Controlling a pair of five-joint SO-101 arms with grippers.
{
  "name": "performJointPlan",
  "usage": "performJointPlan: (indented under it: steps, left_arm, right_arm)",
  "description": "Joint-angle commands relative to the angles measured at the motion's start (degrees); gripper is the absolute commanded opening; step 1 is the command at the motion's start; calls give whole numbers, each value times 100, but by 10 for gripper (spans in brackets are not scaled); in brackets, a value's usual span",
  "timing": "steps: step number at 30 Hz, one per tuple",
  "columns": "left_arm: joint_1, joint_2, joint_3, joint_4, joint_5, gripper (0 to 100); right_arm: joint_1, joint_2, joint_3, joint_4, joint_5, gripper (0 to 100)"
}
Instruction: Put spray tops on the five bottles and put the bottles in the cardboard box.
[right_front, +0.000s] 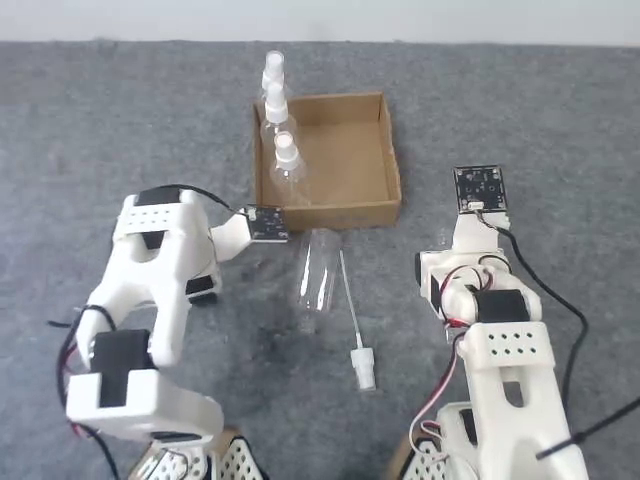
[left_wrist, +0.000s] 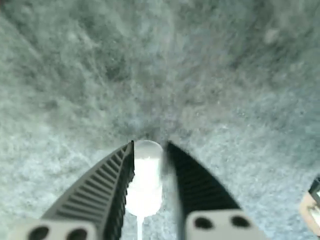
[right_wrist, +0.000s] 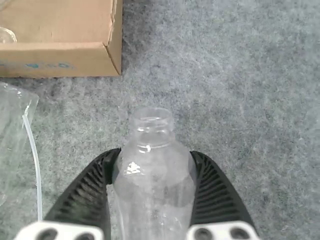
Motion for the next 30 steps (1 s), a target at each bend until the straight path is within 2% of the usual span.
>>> performJointPlan:
  steps: [1,7,12,18,24,30]
  left_arm:
    - [-193,-62,-207,62,114,201]
    - [-536,0,-585,88,114,206]
    - [-519,18,-470,62,88,204]
    - [-519,18,4,-633,114,203]
    - [-536,18,163,-703,114,201]
    - [-501,290,110,-677,123,116]
  right_arm:
    - [84,-198,-79,-154,88,9]
    - [84,-198,-79,-154,88,9]
    - [84,-198,-79,-154,88,9]
    - [84,-198,-79,-145,88,9]
    - [84,-198,-79,-145,88,9]
    - [84,-198,-79,-136,88,8]
